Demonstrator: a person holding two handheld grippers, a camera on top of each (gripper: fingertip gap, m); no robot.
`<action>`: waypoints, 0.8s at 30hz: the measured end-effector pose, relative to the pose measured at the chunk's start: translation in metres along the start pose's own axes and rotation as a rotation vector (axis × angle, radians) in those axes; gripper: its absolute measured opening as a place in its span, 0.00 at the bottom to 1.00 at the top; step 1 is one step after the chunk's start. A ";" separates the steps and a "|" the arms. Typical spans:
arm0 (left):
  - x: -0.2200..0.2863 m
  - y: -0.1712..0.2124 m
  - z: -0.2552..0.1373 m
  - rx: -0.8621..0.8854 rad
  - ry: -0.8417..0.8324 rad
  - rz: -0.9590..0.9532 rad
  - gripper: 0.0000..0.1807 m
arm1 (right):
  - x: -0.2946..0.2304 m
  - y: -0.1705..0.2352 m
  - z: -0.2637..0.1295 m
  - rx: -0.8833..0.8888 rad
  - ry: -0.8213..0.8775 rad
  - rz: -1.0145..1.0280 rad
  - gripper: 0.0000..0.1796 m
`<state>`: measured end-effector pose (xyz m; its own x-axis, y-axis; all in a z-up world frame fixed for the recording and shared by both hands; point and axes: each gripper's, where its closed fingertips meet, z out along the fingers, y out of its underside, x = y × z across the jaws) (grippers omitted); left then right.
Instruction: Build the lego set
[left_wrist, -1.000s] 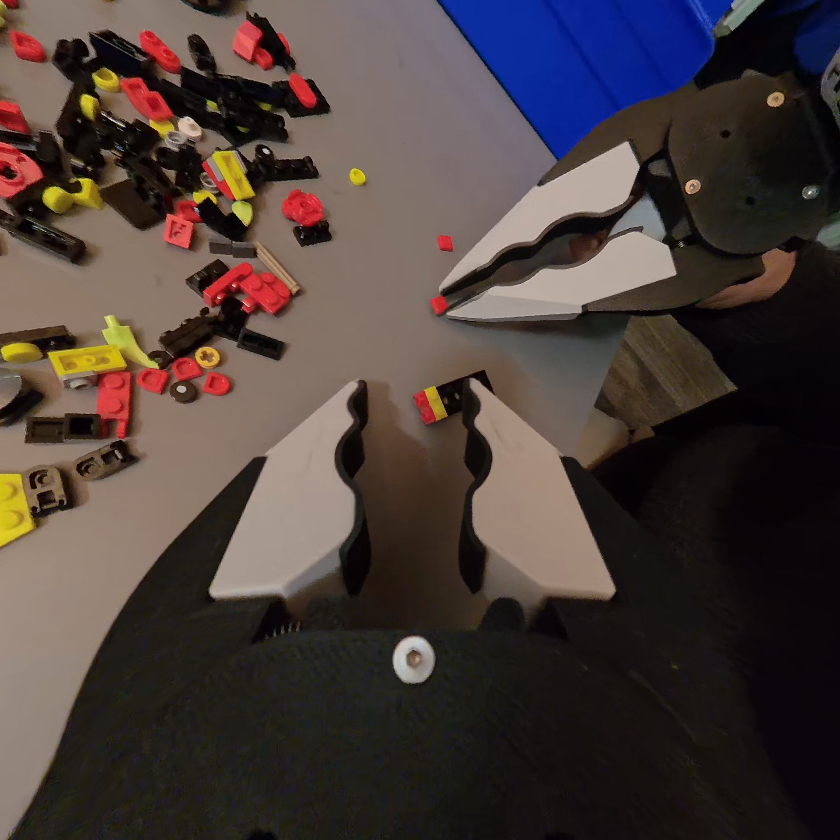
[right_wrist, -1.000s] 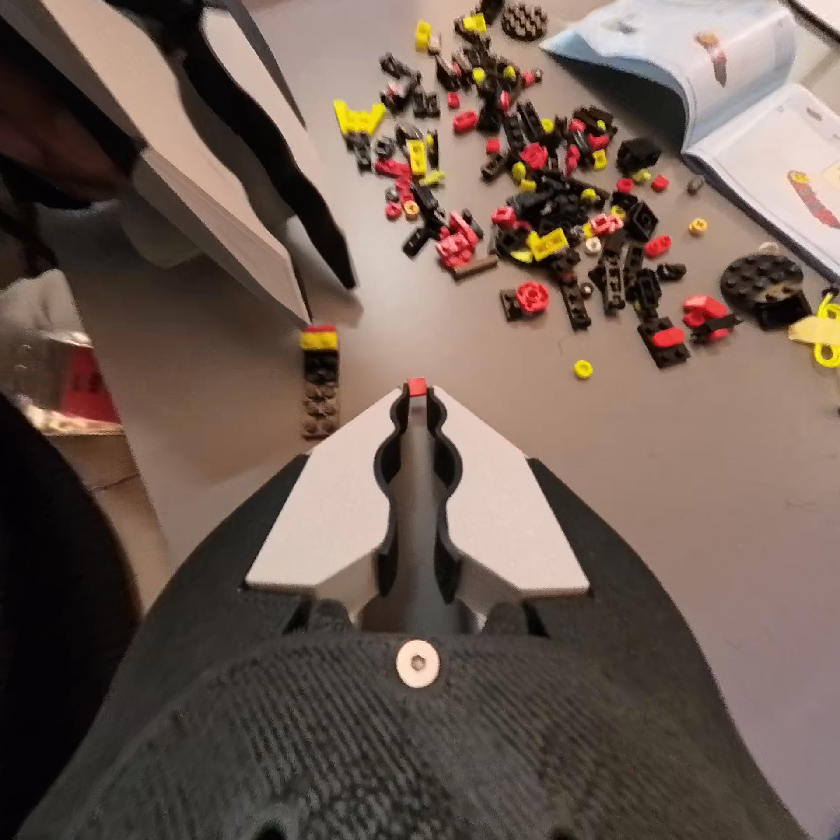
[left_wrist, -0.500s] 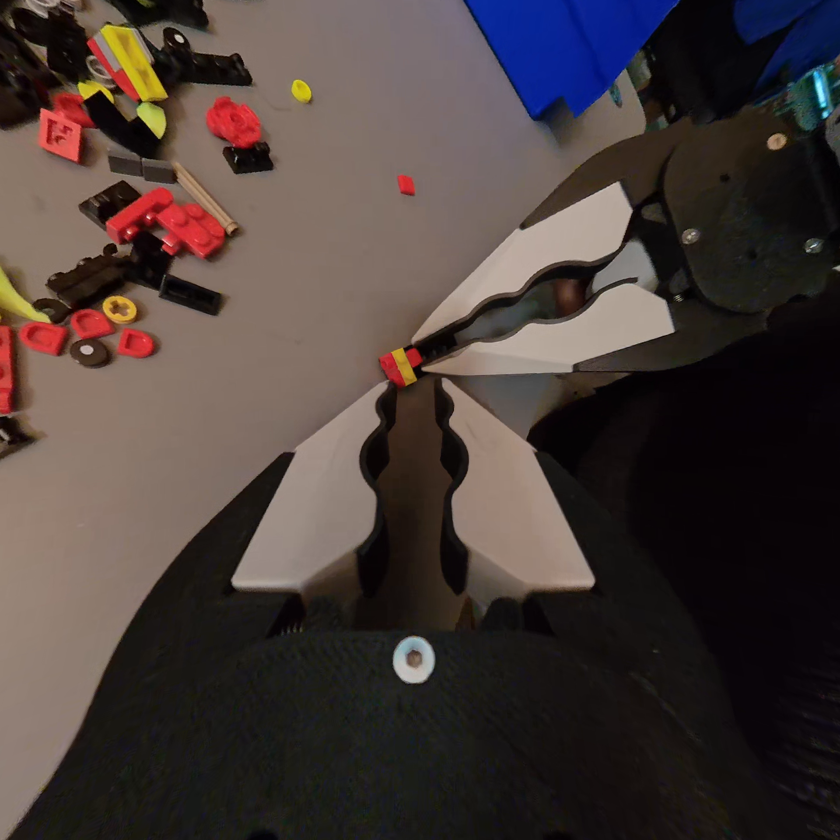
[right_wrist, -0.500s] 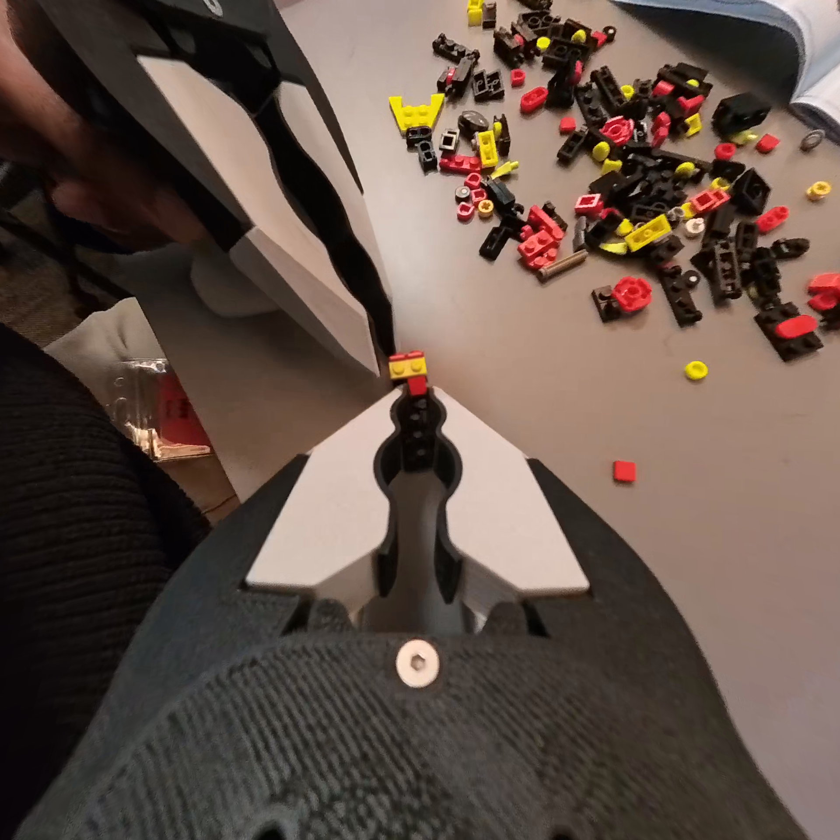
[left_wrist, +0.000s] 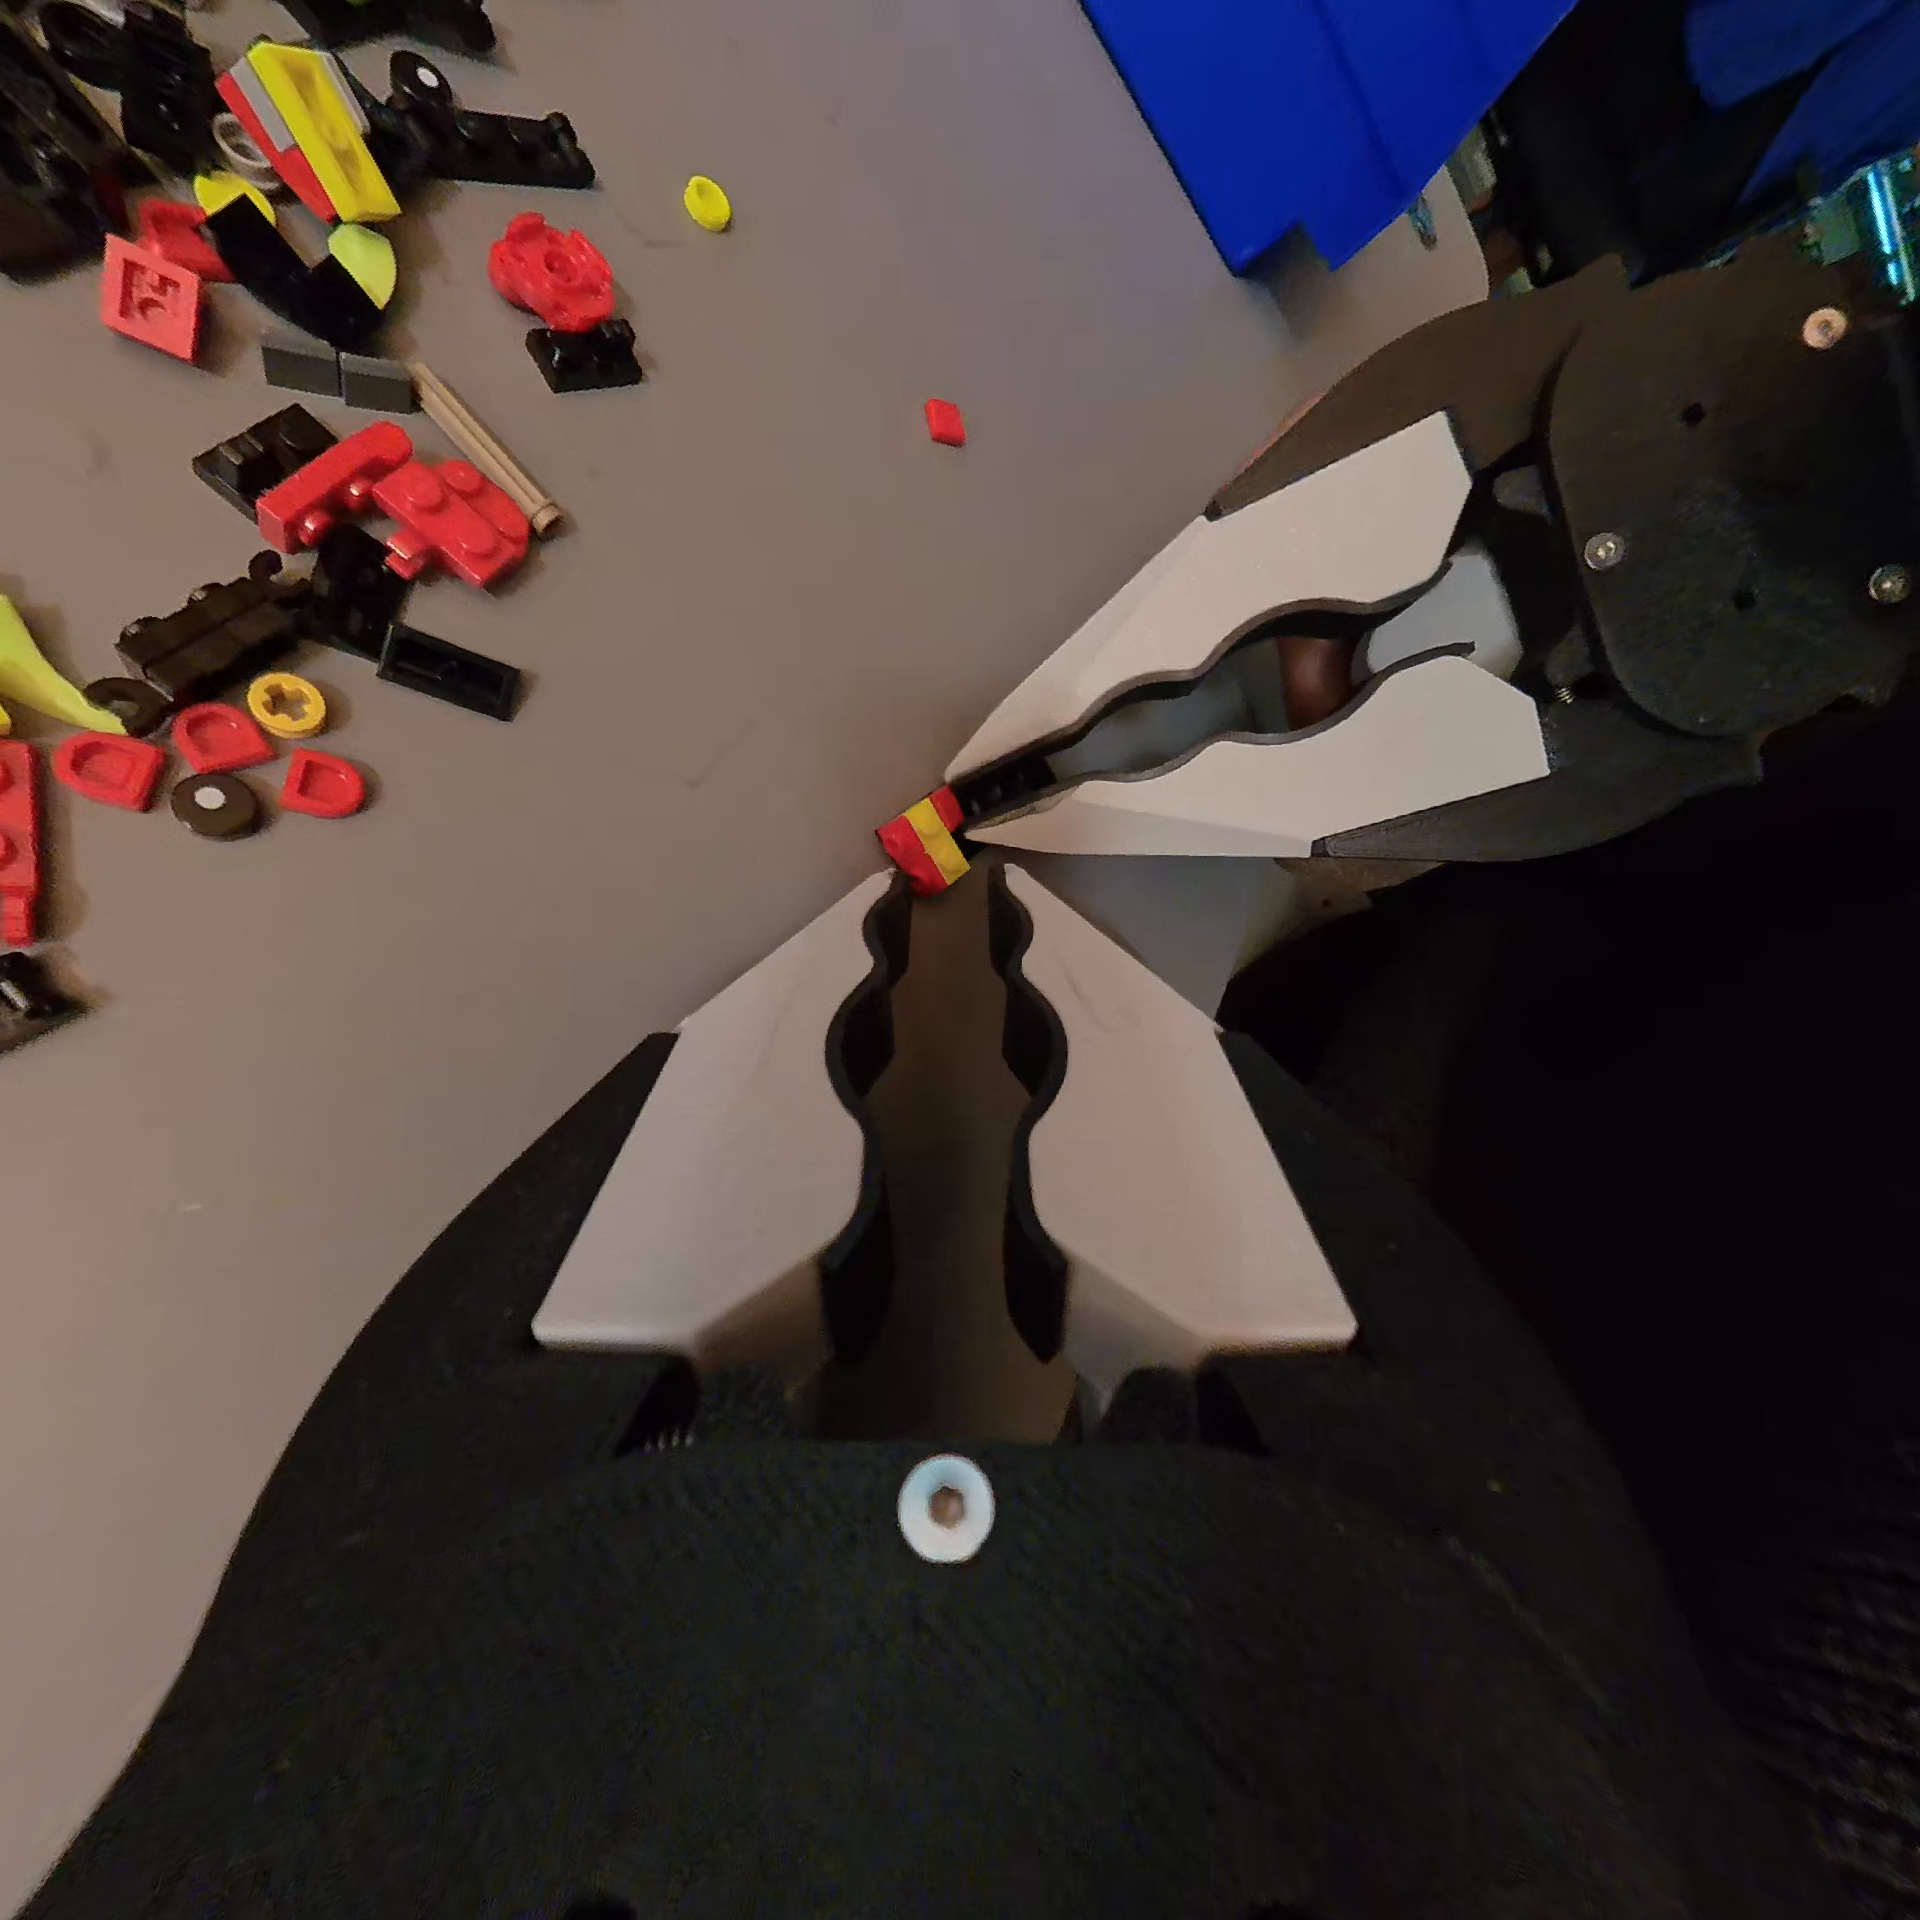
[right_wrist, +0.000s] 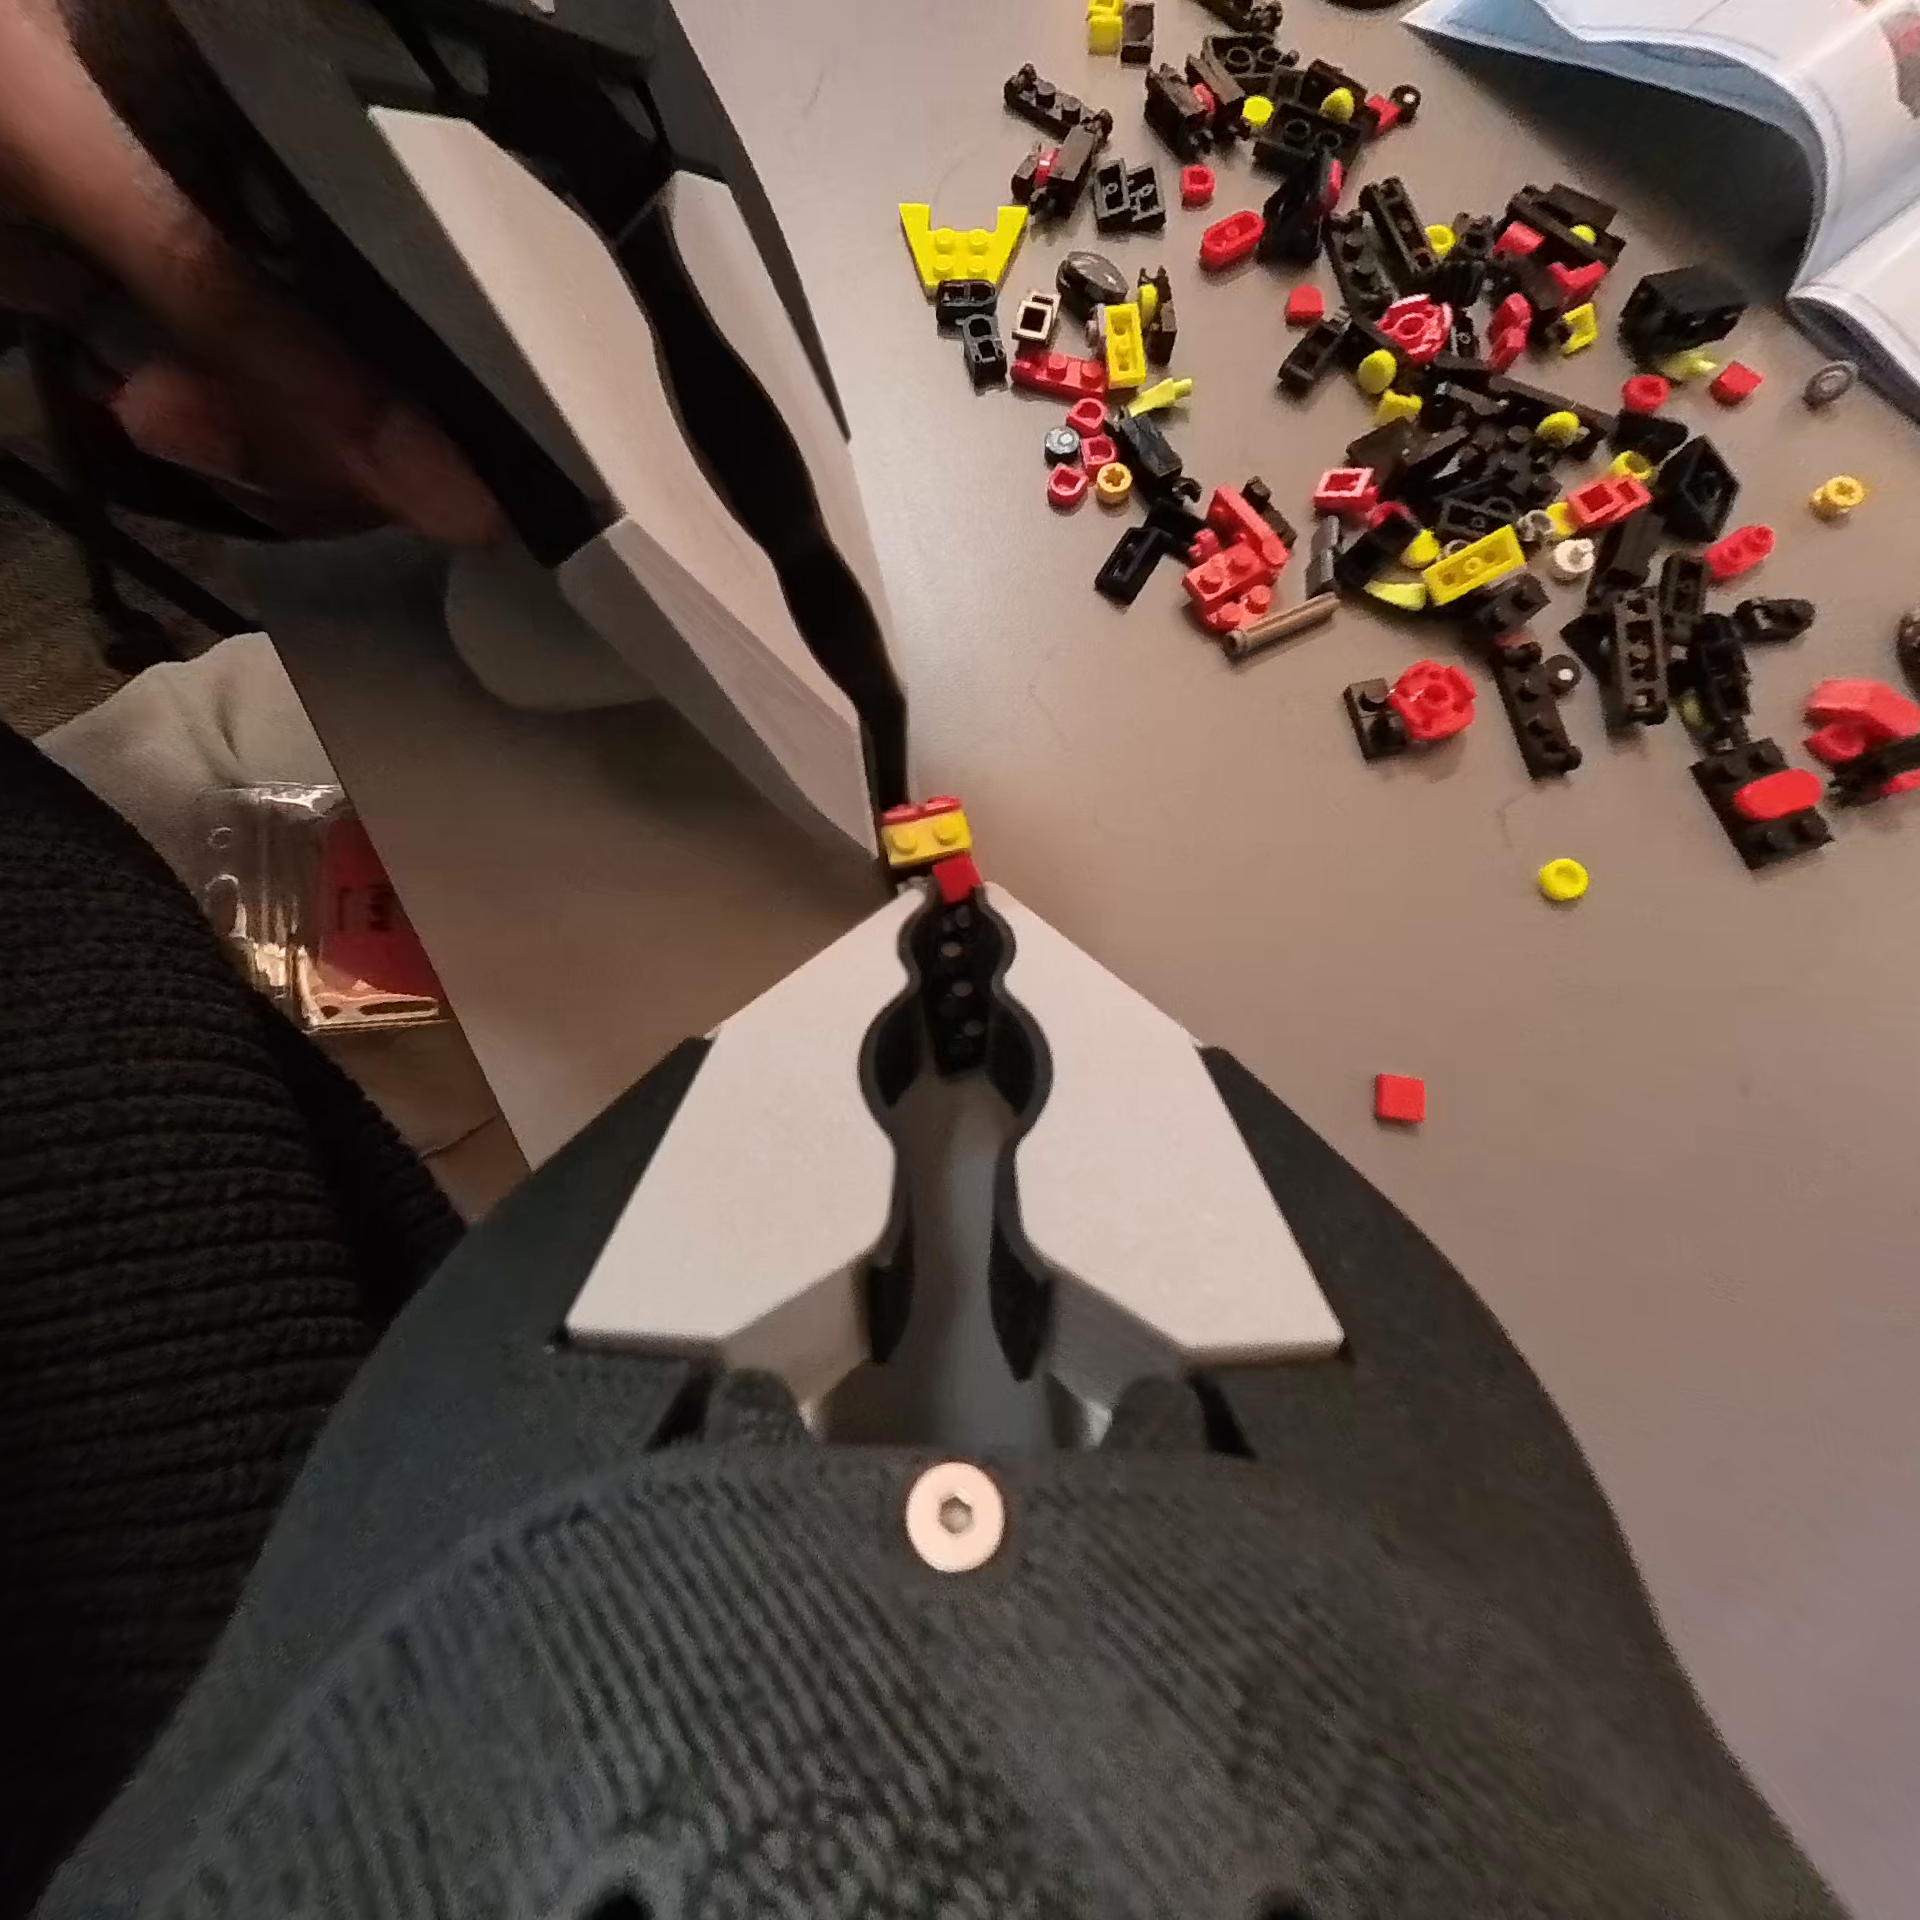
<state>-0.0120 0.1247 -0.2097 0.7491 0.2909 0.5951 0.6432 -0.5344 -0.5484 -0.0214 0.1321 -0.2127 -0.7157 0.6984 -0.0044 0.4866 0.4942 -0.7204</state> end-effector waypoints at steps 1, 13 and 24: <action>-0.001 0.000 0.000 0.002 -0.003 -0.001 0.08 | 0.000 -0.001 0.000 0.003 0.000 -0.004 0.00; -0.003 0.000 0.001 0.002 -0.009 0.000 0.07 | 0.019 -0.006 -0.007 0.047 0.050 -0.008 0.03; -0.003 0.000 0.001 0.003 -0.002 0.004 0.07 | 0.026 -0.003 0.008 0.025 -0.013 0.044 0.07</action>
<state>-0.0143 0.1251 -0.2121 0.7521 0.2907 0.5915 0.6406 -0.5333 -0.5525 -0.0452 0.1444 -0.2163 -0.7005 0.7122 -0.0452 0.5051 0.4500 -0.7365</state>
